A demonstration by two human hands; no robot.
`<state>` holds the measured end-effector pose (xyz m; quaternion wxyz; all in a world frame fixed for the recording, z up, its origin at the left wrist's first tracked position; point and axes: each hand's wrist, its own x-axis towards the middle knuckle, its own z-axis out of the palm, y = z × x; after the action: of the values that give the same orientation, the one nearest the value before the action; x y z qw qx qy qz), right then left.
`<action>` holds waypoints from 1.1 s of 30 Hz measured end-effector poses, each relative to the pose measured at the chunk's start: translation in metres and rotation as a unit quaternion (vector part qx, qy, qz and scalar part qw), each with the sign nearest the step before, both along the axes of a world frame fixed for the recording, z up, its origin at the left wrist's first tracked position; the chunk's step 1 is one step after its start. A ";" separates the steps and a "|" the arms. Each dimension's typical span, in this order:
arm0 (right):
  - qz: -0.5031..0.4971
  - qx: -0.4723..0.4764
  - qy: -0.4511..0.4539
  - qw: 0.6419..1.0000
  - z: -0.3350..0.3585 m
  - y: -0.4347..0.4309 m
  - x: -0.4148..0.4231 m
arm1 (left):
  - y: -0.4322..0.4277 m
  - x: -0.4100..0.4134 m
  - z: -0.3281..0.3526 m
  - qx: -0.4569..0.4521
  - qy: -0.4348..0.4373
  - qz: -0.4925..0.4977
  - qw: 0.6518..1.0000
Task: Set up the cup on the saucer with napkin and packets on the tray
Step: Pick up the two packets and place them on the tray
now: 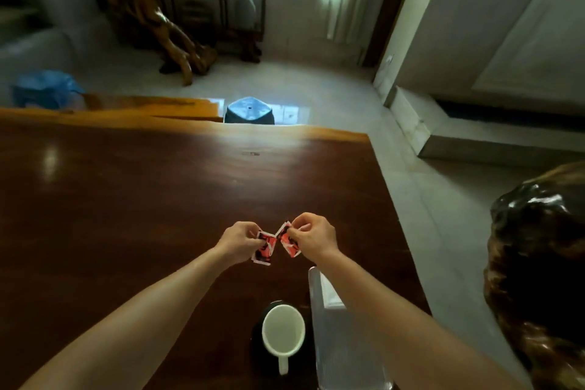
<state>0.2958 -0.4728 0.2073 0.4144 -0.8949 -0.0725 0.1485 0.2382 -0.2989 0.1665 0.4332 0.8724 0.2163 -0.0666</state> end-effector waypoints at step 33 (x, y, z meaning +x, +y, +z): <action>-0.106 0.246 0.239 0.933 -0.049 -0.214 0.023 | -0.210 0.023 -0.003 -0.345 0.029 0.039 0.937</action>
<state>0.3185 -0.6868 0.1587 0.6401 -0.7053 0.0899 0.2911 0.2610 -0.5087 0.1635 0.7035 0.6578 0.2267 -0.1451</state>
